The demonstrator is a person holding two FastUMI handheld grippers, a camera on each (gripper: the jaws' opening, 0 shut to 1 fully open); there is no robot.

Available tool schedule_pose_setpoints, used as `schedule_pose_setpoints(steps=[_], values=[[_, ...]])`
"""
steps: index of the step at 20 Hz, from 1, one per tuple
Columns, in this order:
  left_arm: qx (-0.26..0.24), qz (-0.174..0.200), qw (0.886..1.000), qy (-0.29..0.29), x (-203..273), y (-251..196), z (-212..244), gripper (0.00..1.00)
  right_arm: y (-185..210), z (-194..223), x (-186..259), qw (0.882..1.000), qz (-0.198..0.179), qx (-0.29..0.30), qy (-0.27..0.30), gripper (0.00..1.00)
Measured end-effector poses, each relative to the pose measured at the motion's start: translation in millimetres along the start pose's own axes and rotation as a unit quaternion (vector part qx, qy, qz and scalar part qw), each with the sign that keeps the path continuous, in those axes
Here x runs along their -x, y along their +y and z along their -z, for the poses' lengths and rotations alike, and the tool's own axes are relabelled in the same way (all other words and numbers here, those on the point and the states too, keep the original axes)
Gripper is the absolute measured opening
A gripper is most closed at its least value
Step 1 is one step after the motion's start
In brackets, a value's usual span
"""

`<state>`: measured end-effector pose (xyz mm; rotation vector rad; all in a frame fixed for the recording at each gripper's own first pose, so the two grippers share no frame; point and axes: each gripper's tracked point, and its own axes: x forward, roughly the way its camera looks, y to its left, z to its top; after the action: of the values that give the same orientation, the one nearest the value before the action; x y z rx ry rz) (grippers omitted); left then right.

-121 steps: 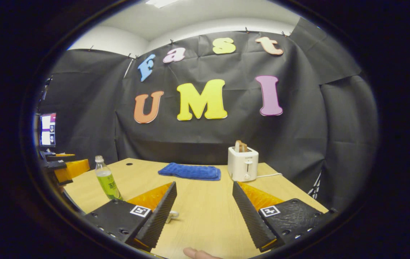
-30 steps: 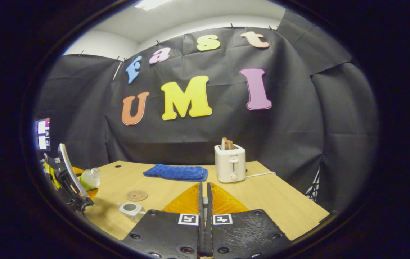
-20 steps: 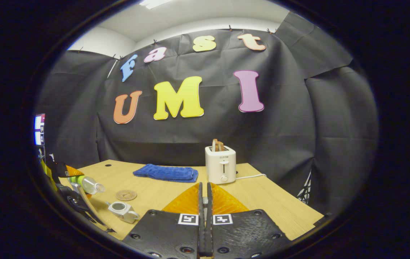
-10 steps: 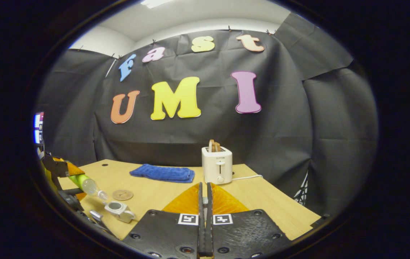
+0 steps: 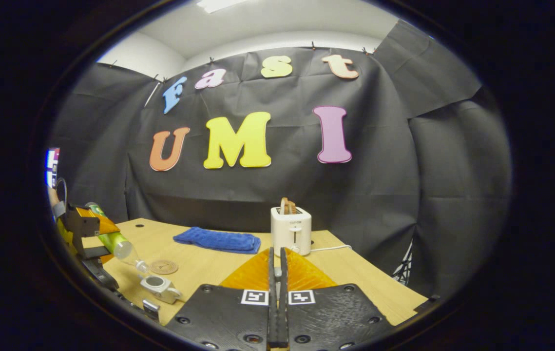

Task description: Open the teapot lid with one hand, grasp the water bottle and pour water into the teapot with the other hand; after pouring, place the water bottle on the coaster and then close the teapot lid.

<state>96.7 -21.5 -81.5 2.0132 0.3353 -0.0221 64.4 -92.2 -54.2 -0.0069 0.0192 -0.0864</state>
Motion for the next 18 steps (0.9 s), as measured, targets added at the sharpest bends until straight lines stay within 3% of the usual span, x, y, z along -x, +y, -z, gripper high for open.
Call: schedule_pose_setpoints(steps=[9, 18], values=[[-0.068, -0.022, 0.997, 0.004, 6.9, 10.5, -9.5, 0.76, 4.5, -0.5, 1.4, 1.0, -0.019, -0.008, 0.0, 0.0], [-0.097, -0.034, 0.995, 0.009, 6.9, 21.9, -13.5, 0.76, -8.6, 1.6, -2.0, 1.0, -0.007, -0.005, 0.004, 0.0]])
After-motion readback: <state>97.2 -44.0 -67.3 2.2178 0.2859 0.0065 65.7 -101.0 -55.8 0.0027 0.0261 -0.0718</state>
